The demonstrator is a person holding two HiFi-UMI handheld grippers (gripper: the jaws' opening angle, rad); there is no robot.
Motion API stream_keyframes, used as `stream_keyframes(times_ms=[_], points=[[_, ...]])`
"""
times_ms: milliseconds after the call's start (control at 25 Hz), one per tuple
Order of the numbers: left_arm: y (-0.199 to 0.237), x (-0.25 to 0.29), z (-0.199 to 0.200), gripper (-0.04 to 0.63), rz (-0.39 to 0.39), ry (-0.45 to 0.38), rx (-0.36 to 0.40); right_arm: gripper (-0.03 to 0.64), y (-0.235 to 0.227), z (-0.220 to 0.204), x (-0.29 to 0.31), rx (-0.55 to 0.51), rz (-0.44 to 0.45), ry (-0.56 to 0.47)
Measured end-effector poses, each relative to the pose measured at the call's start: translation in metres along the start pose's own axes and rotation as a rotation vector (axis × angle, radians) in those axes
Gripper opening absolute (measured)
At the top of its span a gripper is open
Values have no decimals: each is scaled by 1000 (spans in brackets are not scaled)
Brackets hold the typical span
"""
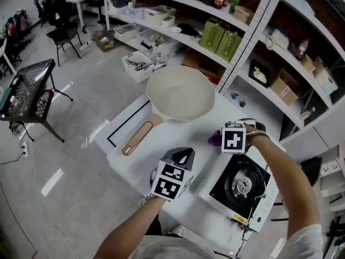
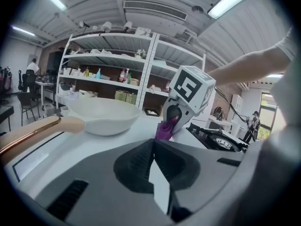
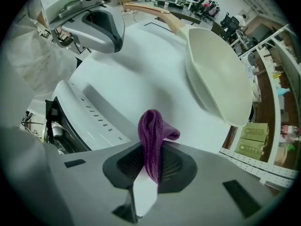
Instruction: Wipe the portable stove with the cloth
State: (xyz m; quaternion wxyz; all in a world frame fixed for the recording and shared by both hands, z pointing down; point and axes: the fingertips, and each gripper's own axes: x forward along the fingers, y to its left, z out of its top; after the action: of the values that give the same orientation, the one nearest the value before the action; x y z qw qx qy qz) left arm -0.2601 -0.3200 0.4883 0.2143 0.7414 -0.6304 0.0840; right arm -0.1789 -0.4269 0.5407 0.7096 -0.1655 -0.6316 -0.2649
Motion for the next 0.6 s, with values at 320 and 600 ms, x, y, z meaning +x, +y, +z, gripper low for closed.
stream_keyframes(times_ms=[320,600], points=[[-3,-17,-14,5,42,6,-18,63,23,19,-1,-42,34,-33],[-6,-34,-21,5,83,-5,-35,63,46,31,-1,-70,67,-46]])
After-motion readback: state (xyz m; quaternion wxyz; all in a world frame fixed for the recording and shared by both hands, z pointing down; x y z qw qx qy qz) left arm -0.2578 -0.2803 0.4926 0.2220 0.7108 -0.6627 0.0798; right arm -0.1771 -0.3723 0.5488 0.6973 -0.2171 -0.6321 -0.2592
